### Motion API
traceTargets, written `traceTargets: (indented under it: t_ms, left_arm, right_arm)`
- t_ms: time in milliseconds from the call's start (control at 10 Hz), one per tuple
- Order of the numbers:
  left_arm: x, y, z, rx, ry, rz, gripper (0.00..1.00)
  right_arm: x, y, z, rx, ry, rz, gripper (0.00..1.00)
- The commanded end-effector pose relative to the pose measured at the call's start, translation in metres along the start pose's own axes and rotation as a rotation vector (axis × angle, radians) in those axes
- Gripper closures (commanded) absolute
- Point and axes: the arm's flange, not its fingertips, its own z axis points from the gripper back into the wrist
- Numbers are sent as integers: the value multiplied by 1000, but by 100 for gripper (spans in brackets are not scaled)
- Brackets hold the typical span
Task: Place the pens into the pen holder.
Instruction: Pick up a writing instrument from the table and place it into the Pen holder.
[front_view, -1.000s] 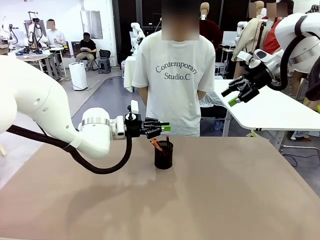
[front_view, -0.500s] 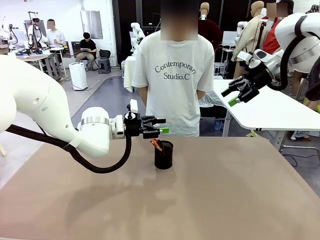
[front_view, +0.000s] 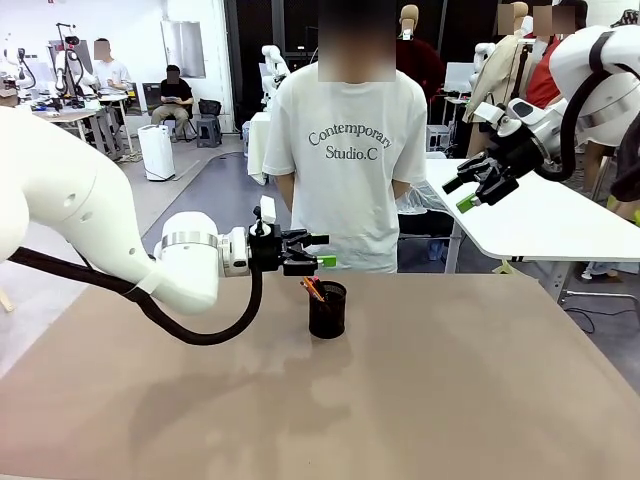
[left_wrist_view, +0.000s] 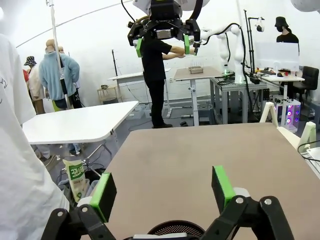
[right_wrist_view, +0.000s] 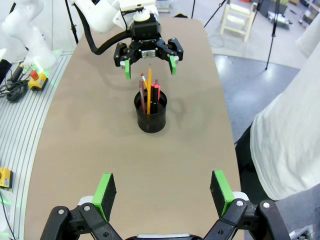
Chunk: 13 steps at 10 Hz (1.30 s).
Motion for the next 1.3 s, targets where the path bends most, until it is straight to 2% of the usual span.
traceTargets:
  t_ms: [0,500,600,700,1200]
  left_arm:
    - [-1,1,0,3,-4,-18,0]
    - [0,0,0,0,0,-2,0]
    - [10,1,10,-19,54,43,0]
    - [23,3,22,-64,54,95,0]
    - [107,-8,84,-91,305,-11,0]
  right_arm:
    - [1,2,1,5,-1,6,0]
    - [1,2,1,5,-1,6,0]
    - [1,2,1,5,-1,6,0]
    - [1,2,1,5,-1,6,0]
    - [1,2,1,5,-1,6,0]
